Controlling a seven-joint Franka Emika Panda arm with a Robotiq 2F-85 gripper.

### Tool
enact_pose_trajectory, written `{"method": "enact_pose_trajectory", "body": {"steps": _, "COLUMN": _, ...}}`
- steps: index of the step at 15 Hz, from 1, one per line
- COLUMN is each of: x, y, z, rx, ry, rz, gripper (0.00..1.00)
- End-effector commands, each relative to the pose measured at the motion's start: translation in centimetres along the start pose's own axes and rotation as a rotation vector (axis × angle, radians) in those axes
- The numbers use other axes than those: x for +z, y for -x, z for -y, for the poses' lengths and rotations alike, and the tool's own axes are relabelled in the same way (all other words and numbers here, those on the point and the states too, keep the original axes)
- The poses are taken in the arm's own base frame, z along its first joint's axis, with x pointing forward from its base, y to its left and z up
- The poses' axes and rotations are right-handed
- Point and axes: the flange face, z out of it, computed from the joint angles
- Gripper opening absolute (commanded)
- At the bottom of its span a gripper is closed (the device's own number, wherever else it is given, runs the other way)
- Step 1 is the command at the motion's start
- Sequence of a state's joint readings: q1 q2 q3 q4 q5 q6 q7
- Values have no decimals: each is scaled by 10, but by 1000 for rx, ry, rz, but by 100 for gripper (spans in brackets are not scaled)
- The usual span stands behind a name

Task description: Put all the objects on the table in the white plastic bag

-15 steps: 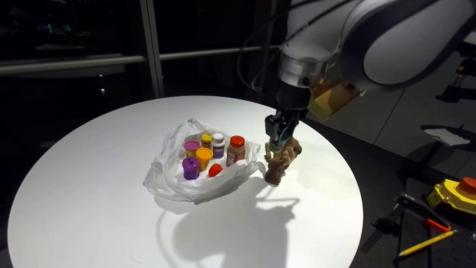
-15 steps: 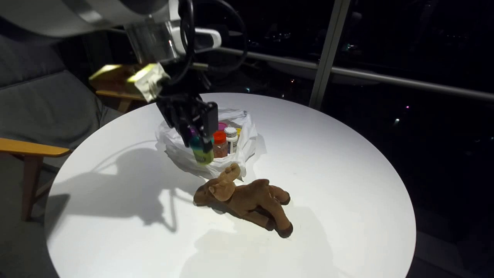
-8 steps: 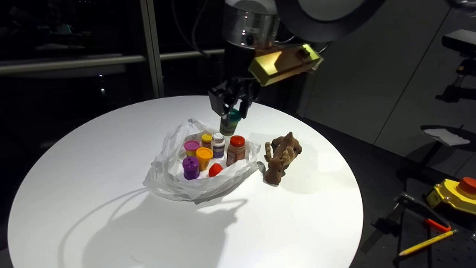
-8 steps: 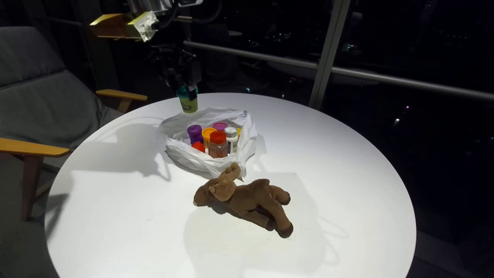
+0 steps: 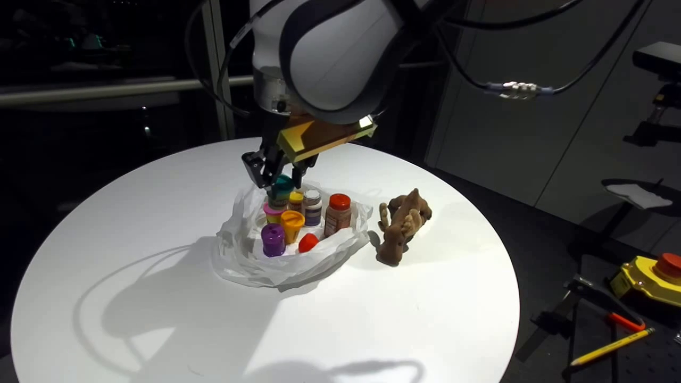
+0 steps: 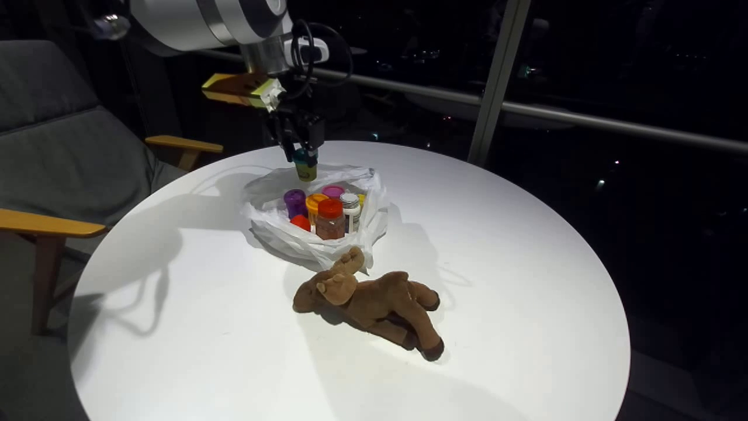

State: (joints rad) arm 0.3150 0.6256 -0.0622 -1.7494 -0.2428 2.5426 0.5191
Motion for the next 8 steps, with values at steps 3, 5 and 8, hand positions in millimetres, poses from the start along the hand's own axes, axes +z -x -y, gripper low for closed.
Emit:
{"method": "enact_pose_trajectory", "body": {"steps": 3, "x": 32, "y": -42, "z": 19, "rx": -9, "ry": -19, "rz": -24, "gripper": 28}}
{"method": "enact_pose_trajectory", "body": {"steps": 5, "x": 39, "y": -45, "z": 21, "rx": -16, "ry": -31, "rz": -15, "gripper": 28}}
{"method": "enact_pose_trajectory", "body": {"steps": 8, "x": 55, "y": -45, "z": 22, "rx": -43, "ry": -26, "rz": 12, "gripper": 28}}
